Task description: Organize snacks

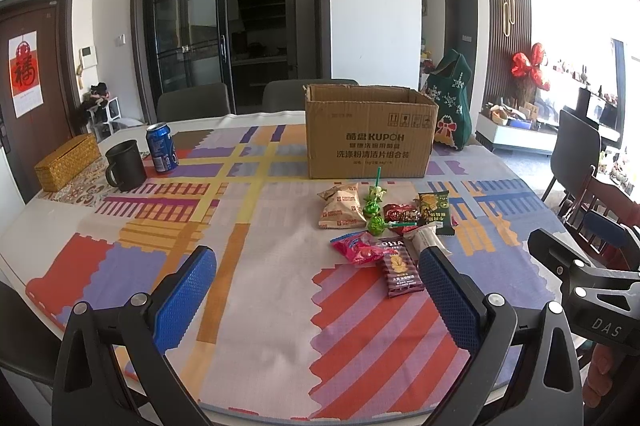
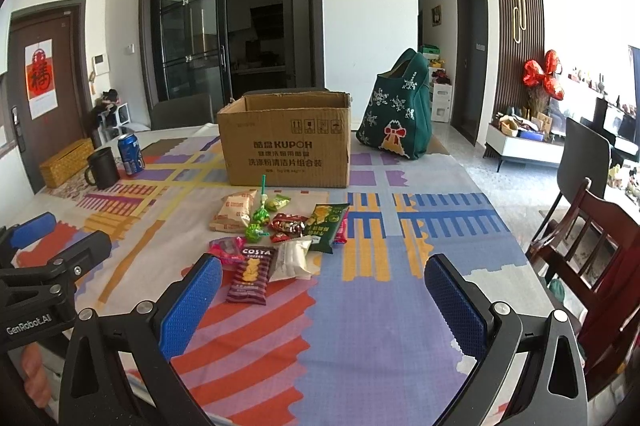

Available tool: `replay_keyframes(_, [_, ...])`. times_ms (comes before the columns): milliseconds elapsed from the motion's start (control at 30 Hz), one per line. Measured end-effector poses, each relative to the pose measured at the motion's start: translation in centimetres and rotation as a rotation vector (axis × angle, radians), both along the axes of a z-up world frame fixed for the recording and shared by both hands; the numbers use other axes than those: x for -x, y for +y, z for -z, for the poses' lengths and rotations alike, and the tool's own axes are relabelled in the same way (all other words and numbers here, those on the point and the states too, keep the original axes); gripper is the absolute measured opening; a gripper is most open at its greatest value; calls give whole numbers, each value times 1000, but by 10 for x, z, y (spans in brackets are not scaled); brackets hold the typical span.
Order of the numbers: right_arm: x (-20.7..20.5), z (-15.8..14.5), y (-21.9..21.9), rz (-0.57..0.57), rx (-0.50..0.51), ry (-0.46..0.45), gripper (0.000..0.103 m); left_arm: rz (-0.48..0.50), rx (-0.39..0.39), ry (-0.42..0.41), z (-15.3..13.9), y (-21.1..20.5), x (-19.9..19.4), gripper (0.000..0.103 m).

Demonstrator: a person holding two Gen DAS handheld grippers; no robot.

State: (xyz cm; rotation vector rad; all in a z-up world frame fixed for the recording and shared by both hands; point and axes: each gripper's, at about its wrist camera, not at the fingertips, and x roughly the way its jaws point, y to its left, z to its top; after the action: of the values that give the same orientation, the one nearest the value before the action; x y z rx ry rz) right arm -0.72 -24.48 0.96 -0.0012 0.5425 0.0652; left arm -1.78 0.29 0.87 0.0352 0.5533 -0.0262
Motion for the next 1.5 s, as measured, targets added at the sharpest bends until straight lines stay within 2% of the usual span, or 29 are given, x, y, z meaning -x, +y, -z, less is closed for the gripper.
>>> replay_keyframes(1267, [0,2,2,-3,1,4,102,0,4,2,1,1,2,103])
replay_keyframes(1500, [-4,6,2,-4,1,24,102,-2,5,29,6,1,-3,103])
